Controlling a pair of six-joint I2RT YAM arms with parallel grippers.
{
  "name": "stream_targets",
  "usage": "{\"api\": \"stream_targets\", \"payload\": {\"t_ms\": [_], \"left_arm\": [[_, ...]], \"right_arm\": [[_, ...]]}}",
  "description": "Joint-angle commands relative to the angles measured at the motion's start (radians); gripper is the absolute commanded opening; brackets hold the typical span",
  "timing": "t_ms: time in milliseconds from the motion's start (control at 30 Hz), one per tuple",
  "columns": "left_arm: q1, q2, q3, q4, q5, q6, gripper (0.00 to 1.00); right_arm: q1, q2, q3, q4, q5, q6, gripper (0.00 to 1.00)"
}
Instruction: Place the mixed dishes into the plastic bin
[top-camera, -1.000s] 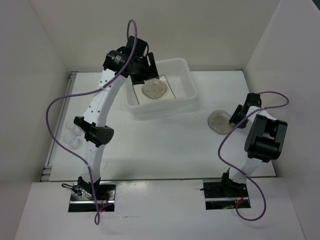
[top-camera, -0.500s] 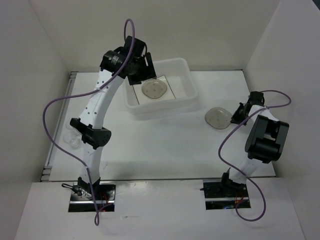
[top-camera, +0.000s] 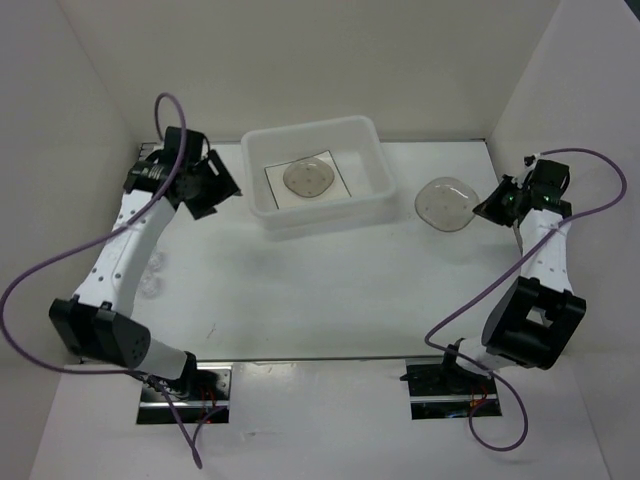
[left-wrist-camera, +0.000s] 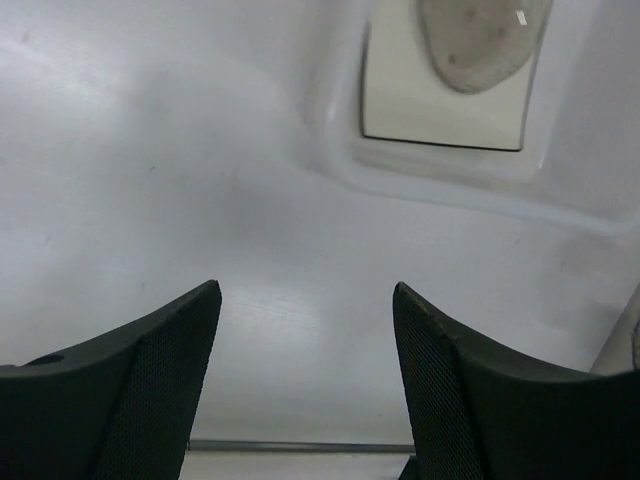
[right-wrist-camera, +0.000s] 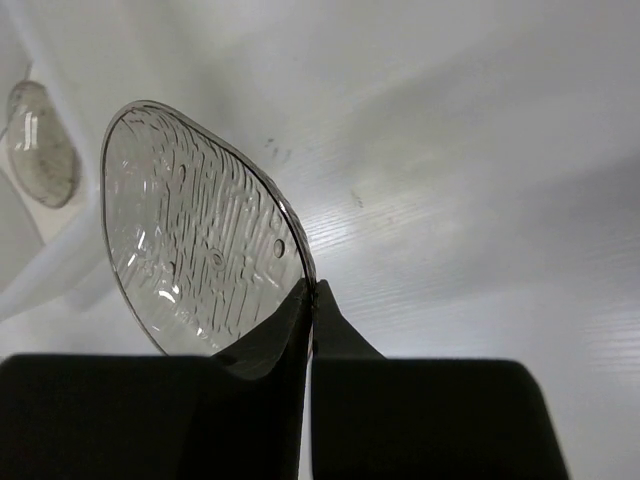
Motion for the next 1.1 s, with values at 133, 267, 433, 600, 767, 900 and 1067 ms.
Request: {"api": "stream_targets", "payload": {"t_ms": [133,267,433,600,767,900,1067], "left_arm": [[0.108,-0.238,-0.333,0.145,0.101,-0.037,0.76],[0.128,-0.28,-0.399,0.165,0.132,-0.037,0.76],[0.128,-0.265,-0.492,0.231,0.144,-0.046,0.76],[0.137,-0.18,-0.543,0.273,0.133,-0.02,0.76],[0.147,-0.076,-0.543,0.348,0.109,-0.009,0.76],[0.147,0.027,-0.49,0.366,0.109,-0.009,0.76],[0.147,0.062,-0.448,0.366,0.109,0.009,0.76]], "right_arm": [[0.07,-0.056,0.111,-0.002,-0.191,0.048,0.0],[0.188,-0.032,0.162,0.097,-0.182,0.123,0.0],[0.271,0.075,0.262,0.134,-0.205,0.179,0.0],[0.319,0.171,0.387,0.116,-0.196,0.17,0.0],[0.397,0.285,0.49,0.107,-0.174,0.139,0.0],[0.449,0.384,0.605,0.107,-0.147,0.159,0.0],[0.517,0.519,0.754,0.116,-0.115,0.159,0.0]]}}
